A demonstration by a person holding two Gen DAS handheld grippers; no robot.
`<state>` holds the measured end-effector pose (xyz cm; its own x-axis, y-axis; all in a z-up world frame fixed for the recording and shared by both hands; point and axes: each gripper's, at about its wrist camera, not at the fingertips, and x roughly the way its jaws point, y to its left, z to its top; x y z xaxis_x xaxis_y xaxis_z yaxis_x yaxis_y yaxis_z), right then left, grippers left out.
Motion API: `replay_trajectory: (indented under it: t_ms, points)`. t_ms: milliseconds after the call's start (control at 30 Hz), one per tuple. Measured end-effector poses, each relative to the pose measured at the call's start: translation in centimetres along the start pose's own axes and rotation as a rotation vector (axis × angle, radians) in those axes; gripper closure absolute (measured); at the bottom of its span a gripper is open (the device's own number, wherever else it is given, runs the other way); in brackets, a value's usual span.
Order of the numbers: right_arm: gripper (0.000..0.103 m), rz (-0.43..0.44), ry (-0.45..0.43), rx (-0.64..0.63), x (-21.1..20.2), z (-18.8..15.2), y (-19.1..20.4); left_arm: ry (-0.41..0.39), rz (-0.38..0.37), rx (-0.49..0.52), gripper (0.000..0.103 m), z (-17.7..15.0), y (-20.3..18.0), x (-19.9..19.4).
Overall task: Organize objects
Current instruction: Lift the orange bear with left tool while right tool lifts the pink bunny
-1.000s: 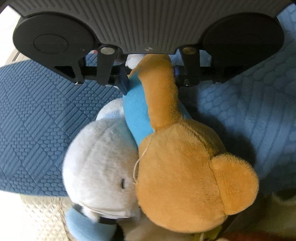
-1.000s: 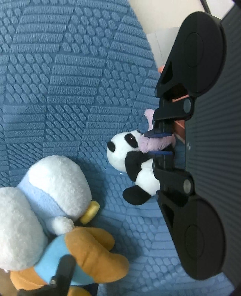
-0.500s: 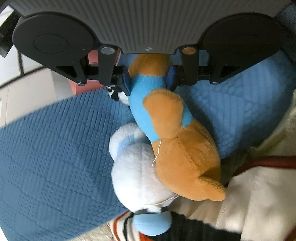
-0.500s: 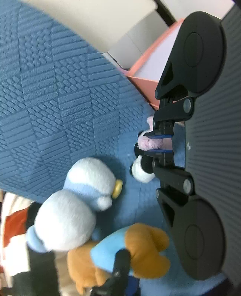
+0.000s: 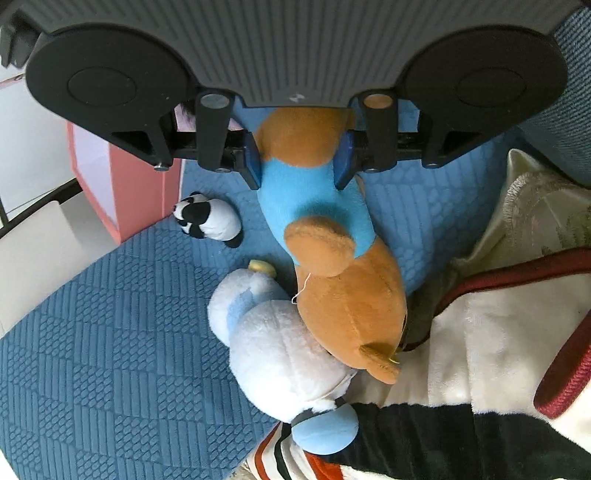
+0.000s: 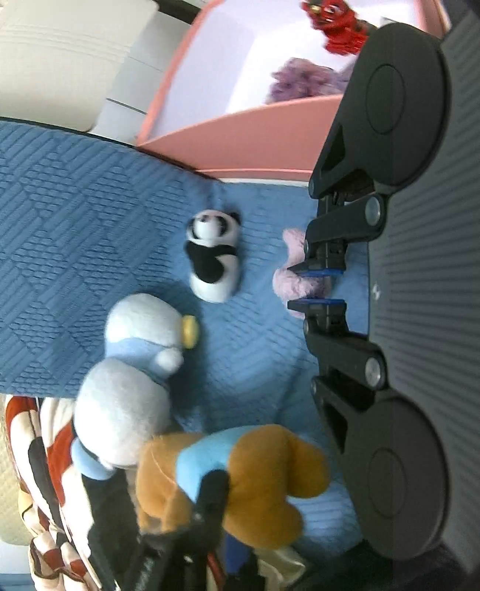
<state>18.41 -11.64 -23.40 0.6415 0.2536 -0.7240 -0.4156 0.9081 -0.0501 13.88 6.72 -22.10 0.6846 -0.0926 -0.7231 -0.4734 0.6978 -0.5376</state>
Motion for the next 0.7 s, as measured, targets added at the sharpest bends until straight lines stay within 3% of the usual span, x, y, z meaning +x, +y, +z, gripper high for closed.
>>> replay_trajectory:
  t_ms: [233,267,400,533,700]
  points:
    - [0.083,0.083,0.097,0.128,-0.7,-3.3,-0.5,-0.010,0.030,-0.008,0.041,0.7,0.9,1.1]
    - [0.078,0.089,0.104,0.156,-0.5,-3.3,-0.7,-0.015,0.033,-0.002,0.040,0.8,1.0,1.1]
    - [0.042,0.076,0.064,0.166,-0.8,-3.0,-0.4,-0.016,0.027,-0.013,0.038,0.9,1.5,1.6]
    - [0.041,0.043,0.037,0.127,-0.8,-2.9,0.1,-0.026,0.024,-0.024,0.037,0.9,1.8,2.0]
    - [0.041,-0.012,0.092,0.137,1.2,-3.0,-0.1,-0.028,0.026,-0.034,0.035,1.3,1.8,2.6]
